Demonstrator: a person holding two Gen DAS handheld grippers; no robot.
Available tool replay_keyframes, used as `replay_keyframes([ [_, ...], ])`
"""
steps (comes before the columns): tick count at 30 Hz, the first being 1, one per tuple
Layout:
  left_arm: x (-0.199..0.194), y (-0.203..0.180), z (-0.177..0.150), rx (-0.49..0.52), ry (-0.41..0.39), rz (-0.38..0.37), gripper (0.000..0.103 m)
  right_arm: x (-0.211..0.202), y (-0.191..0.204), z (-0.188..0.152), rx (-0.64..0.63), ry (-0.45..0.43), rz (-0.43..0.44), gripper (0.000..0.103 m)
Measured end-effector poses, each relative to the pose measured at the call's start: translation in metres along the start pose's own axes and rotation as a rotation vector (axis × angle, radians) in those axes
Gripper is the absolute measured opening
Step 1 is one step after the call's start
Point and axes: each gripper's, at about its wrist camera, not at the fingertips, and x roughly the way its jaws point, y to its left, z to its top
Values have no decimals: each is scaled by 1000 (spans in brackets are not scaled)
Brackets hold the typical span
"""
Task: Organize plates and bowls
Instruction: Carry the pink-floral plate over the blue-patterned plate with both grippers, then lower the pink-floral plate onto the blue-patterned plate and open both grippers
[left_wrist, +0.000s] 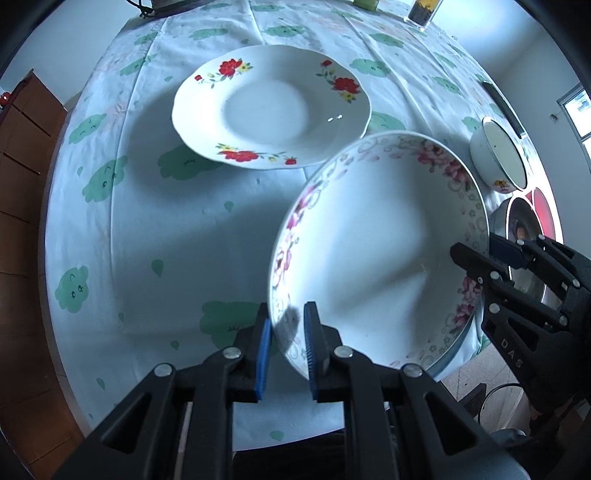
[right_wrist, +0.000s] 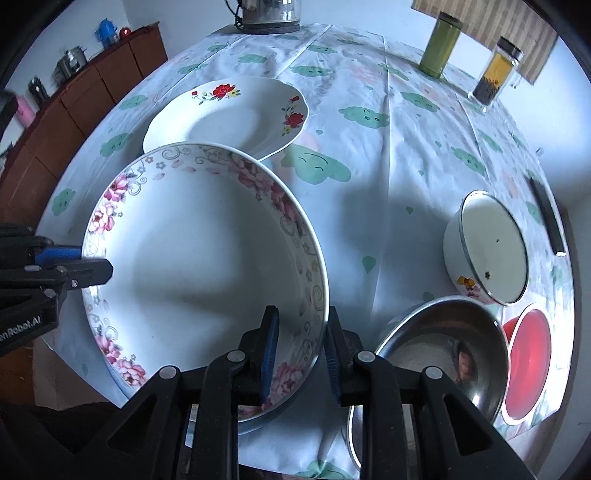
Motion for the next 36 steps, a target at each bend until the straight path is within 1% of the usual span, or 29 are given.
replay_keyframes([
  [5,2,1,0,-2,6,2,13,1,5,0,-34,-5,-31,26],
  [18,3,-2,0,16,4,6,13,0,9,-1,-59,-19,-41,26],
  [20,3,-2,0,18,0,11,13,-2,13,-1,-66,-29,-22,25],
  [26,3,-3,-1,24,-5,17,13,4,23,-6,-92,-4,0,24],
  [31,3,-2,0,24,-11,19,13,3,25,-7,-92,-7,8,24],
  [36,1,4,-3,4,-13,3,13,-3,25,-7,-80,-28,22,24],
])
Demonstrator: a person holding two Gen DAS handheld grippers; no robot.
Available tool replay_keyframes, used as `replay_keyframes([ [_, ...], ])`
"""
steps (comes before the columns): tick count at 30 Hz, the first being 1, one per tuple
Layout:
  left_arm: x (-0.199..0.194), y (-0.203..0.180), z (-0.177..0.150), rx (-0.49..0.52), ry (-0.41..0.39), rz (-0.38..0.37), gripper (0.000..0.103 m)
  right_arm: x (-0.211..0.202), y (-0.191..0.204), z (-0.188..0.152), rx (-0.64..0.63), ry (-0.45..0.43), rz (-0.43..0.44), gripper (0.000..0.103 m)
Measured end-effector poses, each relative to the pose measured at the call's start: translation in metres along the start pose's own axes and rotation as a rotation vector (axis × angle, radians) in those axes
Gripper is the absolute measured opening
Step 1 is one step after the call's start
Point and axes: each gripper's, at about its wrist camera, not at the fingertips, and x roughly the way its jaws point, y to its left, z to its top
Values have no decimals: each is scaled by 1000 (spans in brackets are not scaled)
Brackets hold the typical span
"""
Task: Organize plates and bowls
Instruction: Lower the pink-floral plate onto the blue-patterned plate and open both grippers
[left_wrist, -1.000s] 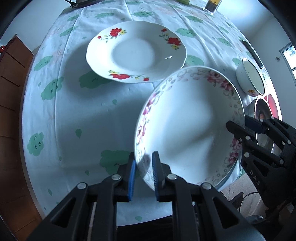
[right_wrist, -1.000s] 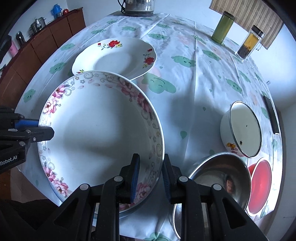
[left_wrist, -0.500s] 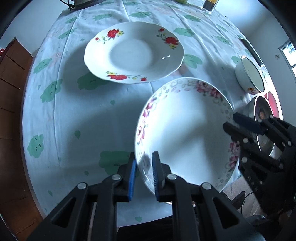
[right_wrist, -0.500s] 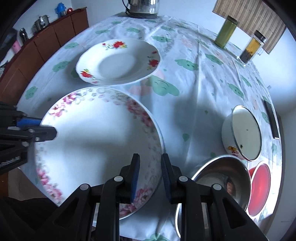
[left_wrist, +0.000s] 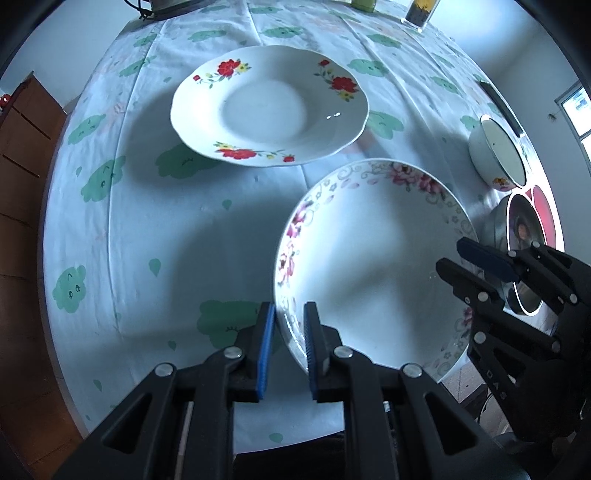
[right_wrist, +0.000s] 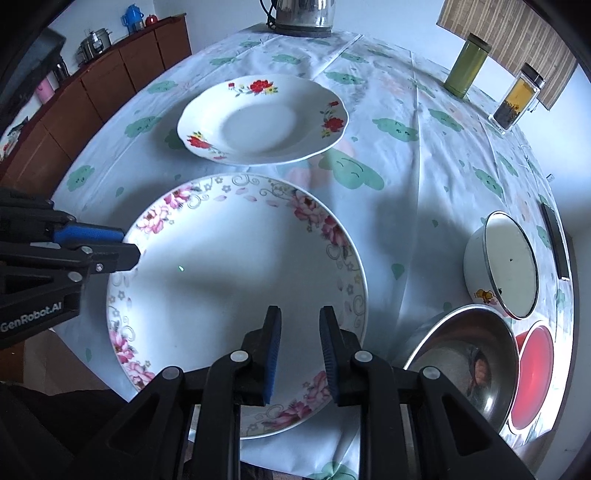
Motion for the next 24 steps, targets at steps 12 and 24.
replay_keyframes([
  [12,-8,13,-12,-50,-5,21,33,-4,8,-1,-5,-14,53,24],
  [24,-15,15,-26,-93,-14,77,64,-15,14,-7,-23,-61,71,55],
])
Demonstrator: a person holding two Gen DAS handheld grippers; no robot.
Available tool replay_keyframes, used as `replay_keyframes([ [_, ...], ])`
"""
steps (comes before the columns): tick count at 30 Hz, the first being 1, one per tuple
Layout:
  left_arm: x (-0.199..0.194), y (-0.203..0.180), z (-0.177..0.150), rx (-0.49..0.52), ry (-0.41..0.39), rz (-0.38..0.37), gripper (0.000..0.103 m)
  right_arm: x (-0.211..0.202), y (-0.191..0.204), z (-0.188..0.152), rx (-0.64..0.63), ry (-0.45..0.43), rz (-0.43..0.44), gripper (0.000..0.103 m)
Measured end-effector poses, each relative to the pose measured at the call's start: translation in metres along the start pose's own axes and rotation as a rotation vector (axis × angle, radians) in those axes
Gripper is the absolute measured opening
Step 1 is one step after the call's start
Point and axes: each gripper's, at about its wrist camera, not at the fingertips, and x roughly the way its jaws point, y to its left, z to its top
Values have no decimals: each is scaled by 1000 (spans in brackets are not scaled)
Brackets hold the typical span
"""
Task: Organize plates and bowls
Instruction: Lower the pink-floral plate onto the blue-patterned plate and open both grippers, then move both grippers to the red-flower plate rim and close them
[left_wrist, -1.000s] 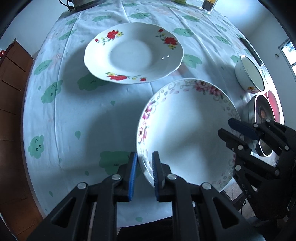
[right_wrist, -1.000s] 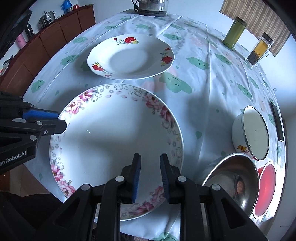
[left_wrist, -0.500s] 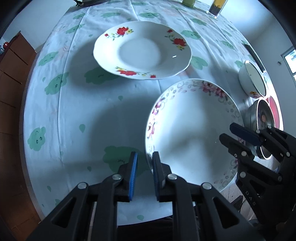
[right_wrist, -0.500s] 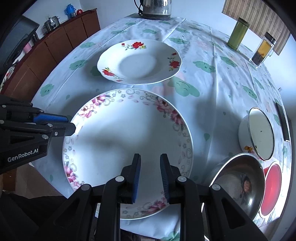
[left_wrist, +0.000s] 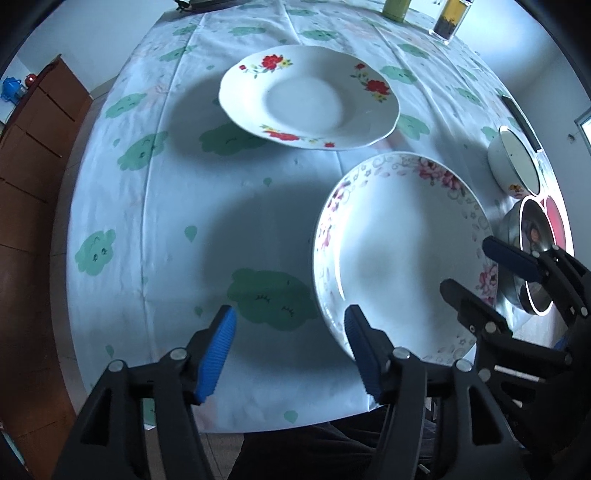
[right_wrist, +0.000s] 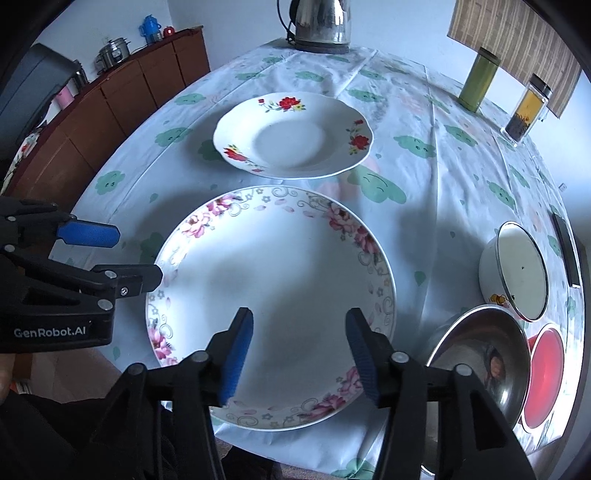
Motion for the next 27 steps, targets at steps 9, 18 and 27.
replay_keyframes([
  [9,-18,5,0,-66,-49,105,69,-19,-16,0,39,-61,70,58],
  [18,-31,3,-6,-215,-50,155,69,-26,-44,-1,136,-89,168,62],
  [27,-51,11,32,-196,-185,179,71,-31,-63,40,172,-104,182,62],
])
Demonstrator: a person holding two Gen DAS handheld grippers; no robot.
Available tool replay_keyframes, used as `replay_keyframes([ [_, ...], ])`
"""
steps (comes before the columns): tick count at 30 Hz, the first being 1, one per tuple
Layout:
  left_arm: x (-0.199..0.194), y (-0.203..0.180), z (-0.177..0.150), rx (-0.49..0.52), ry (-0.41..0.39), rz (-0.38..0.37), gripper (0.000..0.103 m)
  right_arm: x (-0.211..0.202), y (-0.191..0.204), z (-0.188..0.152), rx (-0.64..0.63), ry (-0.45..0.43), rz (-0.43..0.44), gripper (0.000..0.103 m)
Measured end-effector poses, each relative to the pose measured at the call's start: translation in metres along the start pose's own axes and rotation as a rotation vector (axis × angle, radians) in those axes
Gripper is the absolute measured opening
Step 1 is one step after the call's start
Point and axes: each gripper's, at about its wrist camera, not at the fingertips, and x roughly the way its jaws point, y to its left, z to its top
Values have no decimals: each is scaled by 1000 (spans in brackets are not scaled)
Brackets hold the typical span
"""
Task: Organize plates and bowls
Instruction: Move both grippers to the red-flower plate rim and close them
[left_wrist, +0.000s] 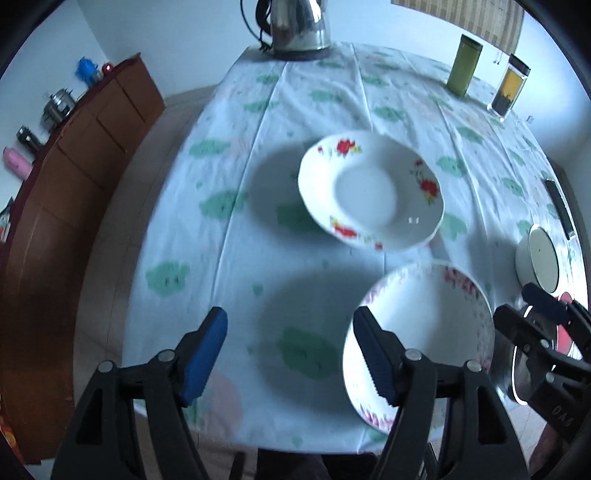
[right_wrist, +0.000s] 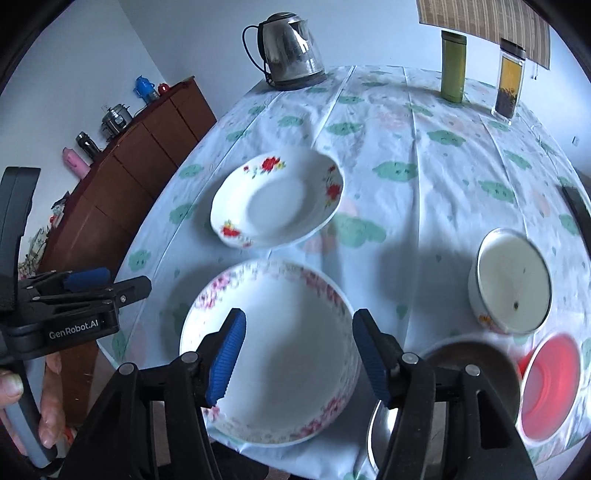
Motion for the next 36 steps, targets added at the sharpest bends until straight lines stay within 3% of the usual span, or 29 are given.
replay_keyframes([
  [4,14,5,19,-8,-6,6,72,4,1,17,0,10,-13,63],
  [11,40,11,51,-27,22,-47,72,24,-10,46,74,26,-62,62],
  [26,103,17,103,32,96,-107,71,89,-32,90,199,111,-134,62],
  [29,108,12,106,50,109,-107,68,99,-36,93,224,132,-134,62],
  [33,114,8,109,63,134,-126,48,114,-35,99,228,163,-138,62],
  [36,117,7,111,66,139,-136,46,121,-35,101,232,181,-141,56],
])
